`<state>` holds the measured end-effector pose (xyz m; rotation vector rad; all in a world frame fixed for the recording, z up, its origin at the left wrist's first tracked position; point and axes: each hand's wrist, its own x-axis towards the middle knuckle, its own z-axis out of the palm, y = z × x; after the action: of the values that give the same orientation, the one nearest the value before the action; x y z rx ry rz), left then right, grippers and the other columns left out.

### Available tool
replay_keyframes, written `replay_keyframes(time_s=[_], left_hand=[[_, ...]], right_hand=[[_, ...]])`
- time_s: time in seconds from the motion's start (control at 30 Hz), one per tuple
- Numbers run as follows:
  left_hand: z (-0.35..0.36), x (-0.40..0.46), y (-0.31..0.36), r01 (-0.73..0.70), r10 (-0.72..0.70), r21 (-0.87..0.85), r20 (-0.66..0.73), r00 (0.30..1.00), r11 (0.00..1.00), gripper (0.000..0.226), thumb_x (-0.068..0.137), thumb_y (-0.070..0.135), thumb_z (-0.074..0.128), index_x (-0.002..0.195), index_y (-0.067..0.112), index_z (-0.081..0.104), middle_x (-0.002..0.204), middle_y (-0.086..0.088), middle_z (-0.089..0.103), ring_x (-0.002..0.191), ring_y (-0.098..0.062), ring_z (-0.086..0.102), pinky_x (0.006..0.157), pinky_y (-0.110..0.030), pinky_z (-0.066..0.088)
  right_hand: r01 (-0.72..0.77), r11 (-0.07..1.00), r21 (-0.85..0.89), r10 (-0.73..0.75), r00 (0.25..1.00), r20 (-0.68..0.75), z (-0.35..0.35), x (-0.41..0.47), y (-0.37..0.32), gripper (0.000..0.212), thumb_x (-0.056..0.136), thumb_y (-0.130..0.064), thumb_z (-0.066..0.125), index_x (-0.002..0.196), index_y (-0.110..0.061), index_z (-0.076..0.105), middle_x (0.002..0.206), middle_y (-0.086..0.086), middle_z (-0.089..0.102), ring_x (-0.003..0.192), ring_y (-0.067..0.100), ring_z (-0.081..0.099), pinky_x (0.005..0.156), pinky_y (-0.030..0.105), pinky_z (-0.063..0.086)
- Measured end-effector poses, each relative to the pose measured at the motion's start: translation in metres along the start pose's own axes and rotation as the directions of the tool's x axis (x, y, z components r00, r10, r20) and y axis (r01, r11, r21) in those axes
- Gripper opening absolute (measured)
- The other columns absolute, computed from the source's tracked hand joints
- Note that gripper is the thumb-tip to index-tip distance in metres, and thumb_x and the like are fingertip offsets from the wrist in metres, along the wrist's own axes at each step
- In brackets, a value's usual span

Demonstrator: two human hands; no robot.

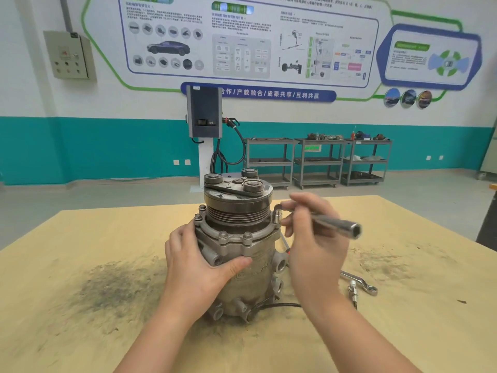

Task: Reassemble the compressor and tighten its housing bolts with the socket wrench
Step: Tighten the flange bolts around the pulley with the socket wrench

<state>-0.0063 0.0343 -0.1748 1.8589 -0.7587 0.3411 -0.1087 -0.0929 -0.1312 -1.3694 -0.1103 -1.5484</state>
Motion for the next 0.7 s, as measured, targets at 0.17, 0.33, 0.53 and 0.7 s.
replay_keyframes(time_s=[0.17, 0.33, 0.53, 0.7], left_hand=[[-0.001, 0.001, 0.001, 0.032, -0.031, -0.025, 0.046, 0.998, 0.999, 0.121, 0.038, 0.087, 0.062, 0.142, 0.032, 0.033, 0.127, 0.012, 0.032, 0.130, -0.005, 0.026, 0.111, -0.032, 0.028], [-0.005, 0.007, -0.009, 0.029, -0.015, -0.161, 0.092, 0.996, 0.986, 0.115, 0.038, 0.094, 0.060, 0.139, 0.049, 0.029, 0.127, 0.028, 0.033, 0.129, -0.001, 0.033, 0.105, -0.022, 0.028], [-0.012, 0.018, -0.023, 0.068, -0.017, -0.247, 0.204, 0.979, 0.967, 0.136, 0.039, 0.099, 0.057, 0.154, 0.034, 0.026, 0.158, 0.024, 0.019, 0.145, 0.003, 0.019, 0.122, -0.042, 0.023], [-0.009, 0.017, -0.022, 0.075, -0.016, -0.300, 0.194, 0.981, 0.951, 0.134, 0.033, 0.095, 0.064, 0.149, 0.038, 0.032, 0.152, 0.023, 0.027, 0.141, 0.003, 0.027, 0.119, -0.043, 0.027]], right_hand=[[0.164, 0.976, -0.141, -0.143, 0.979, 0.147, 0.001, 0.001, 0.000, 0.022, 0.096, -0.023, 0.049, 0.116, -0.030, 0.058, 0.092, 0.001, 0.070, 0.079, 0.010, 0.067, 0.071, 0.025, 0.055], [-0.163, 0.950, 0.266, 0.202, 0.972, -0.124, -0.025, 0.043, -0.005, 0.013, 0.104, -0.023, 0.039, 0.096, -0.016, 0.046, 0.071, 0.001, 0.068, 0.050, 0.013, 0.054, 0.049, 0.021, 0.044], [-0.543, 0.732, 0.412, 0.563, 0.822, 0.084, -0.019, 0.062, 0.011, 0.033, 0.103, -0.017, 0.041, 0.075, -0.013, 0.059, 0.063, 0.007, 0.064, 0.043, 0.014, 0.047, 0.043, 0.020, 0.039], [-0.591, 0.662, 0.461, 0.556, 0.800, 0.226, -0.016, 0.058, 0.020, 0.031, 0.100, -0.019, 0.042, 0.072, -0.013, 0.054, 0.064, 0.008, 0.060, 0.044, 0.015, 0.046, 0.043, 0.021, 0.038]])
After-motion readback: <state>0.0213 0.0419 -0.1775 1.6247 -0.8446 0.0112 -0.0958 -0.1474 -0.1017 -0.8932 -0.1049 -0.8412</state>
